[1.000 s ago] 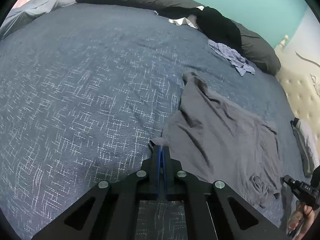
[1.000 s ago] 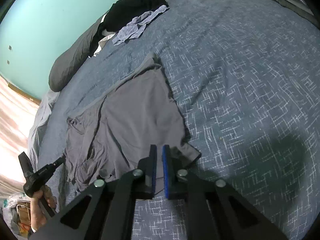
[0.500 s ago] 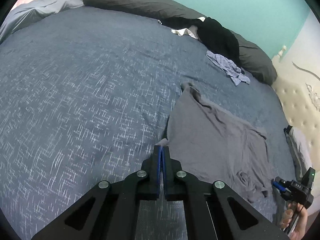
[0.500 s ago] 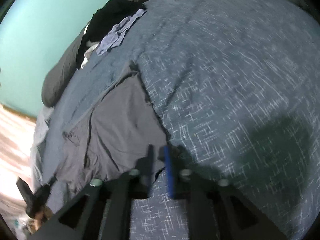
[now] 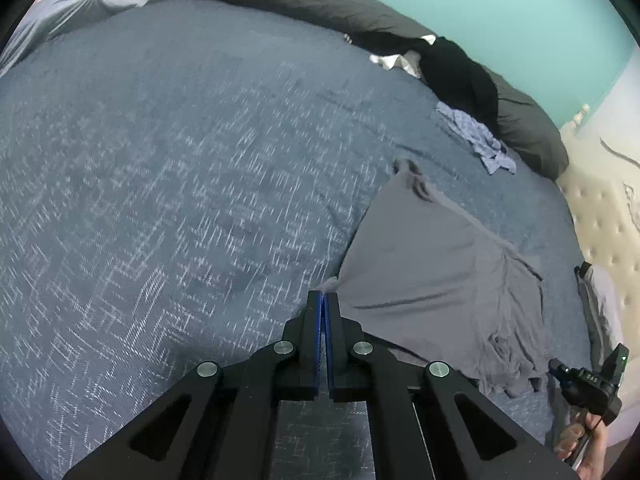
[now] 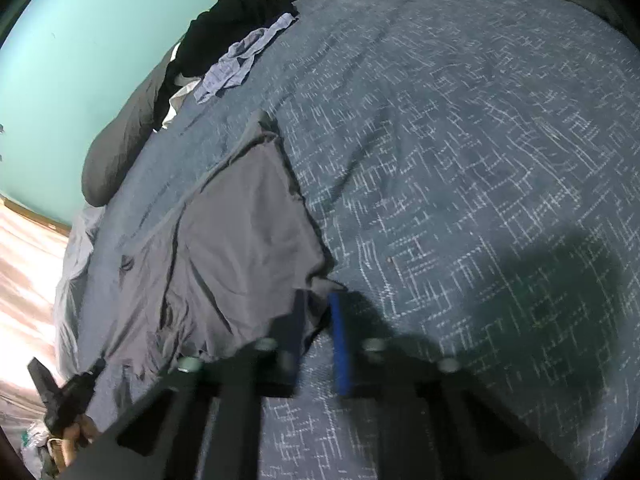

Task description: Fold clothes

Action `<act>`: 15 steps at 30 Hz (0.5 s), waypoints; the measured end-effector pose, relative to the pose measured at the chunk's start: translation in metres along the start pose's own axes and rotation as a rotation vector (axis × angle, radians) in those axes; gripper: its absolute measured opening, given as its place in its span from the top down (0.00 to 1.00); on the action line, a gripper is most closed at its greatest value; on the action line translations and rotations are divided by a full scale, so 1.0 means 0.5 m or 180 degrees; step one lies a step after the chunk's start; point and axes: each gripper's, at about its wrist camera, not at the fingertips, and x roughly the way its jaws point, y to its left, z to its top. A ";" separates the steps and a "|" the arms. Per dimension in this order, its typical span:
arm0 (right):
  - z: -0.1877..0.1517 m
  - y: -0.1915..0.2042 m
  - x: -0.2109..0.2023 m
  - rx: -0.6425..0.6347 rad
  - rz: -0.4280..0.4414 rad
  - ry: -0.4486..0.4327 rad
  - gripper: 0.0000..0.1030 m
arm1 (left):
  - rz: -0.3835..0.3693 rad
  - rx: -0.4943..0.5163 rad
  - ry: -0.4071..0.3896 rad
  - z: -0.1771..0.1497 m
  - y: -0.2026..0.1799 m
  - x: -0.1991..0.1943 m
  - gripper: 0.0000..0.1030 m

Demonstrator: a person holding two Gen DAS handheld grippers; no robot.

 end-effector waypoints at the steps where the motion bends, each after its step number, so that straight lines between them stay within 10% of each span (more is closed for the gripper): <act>1: 0.001 -0.004 0.002 0.0040 0.0034 0.0004 0.95 | 0.0011 -0.0003 0.0015 -0.002 0.002 0.001 0.99; 15: 0.007 -0.015 -0.058 0.0212 0.0181 -0.0269 0.98 | 0.0073 -0.0060 0.0007 -0.009 0.012 -0.017 0.99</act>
